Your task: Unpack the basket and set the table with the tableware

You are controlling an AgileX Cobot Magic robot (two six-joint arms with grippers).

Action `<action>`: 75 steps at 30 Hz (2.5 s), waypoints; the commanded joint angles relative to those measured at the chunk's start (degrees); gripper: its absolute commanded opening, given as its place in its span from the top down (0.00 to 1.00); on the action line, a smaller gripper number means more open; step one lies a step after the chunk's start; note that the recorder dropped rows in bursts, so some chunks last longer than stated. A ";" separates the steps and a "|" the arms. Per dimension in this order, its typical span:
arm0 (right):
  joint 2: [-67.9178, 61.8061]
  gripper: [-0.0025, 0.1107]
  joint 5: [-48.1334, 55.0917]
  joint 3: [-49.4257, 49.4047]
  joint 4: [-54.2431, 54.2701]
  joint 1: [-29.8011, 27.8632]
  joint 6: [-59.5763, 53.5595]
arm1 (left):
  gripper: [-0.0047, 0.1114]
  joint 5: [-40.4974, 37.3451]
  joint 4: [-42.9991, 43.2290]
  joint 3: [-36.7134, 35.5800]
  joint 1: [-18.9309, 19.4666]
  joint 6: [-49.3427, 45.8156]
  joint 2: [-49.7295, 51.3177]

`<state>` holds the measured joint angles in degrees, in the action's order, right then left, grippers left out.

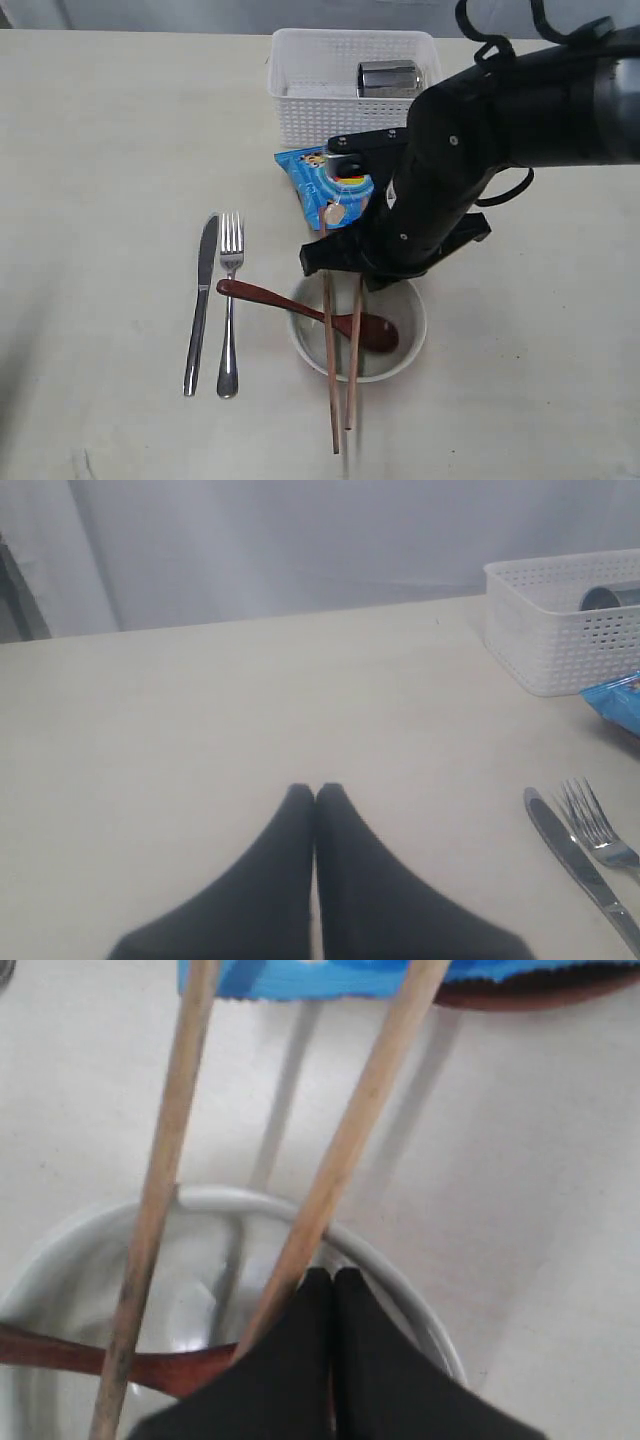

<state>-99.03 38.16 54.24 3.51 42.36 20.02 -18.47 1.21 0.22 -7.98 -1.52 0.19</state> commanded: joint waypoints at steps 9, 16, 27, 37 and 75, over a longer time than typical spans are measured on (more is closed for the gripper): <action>0.01 0.98 -1.91 0.49 2.89 -0.06 -6.03 | 0.96 0.10 0.27 -0.22 0.05 -0.22 -0.19; 0.01 0.98 -1.24 0.49 7.20 -0.06 -10.76 | 0.96 0.10 0.27 -0.22 0.05 -0.22 -0.19; 0.11 0.98 0.25 0.49 9.07 -0.06 -17.34 | 0.96 0.10 0.27 -0.22 0.05 -0.22 -0.19; 1.59 0.98 3.71 2.33 8.96 -0.06 -17.34 | 0.96 0.10 0.27 -0.22 0.05 -0.22 -0.19; 10.81 0.87 10.76 25.80 -23.05 -2.21 10.26 | 0.96 0.10 0.27 -0.22 0.05 -0.22 -0.19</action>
<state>-86.47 51.27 78.09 -19.10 41.87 31.49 -18.47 1.21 0.22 -7.98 -1.52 0.19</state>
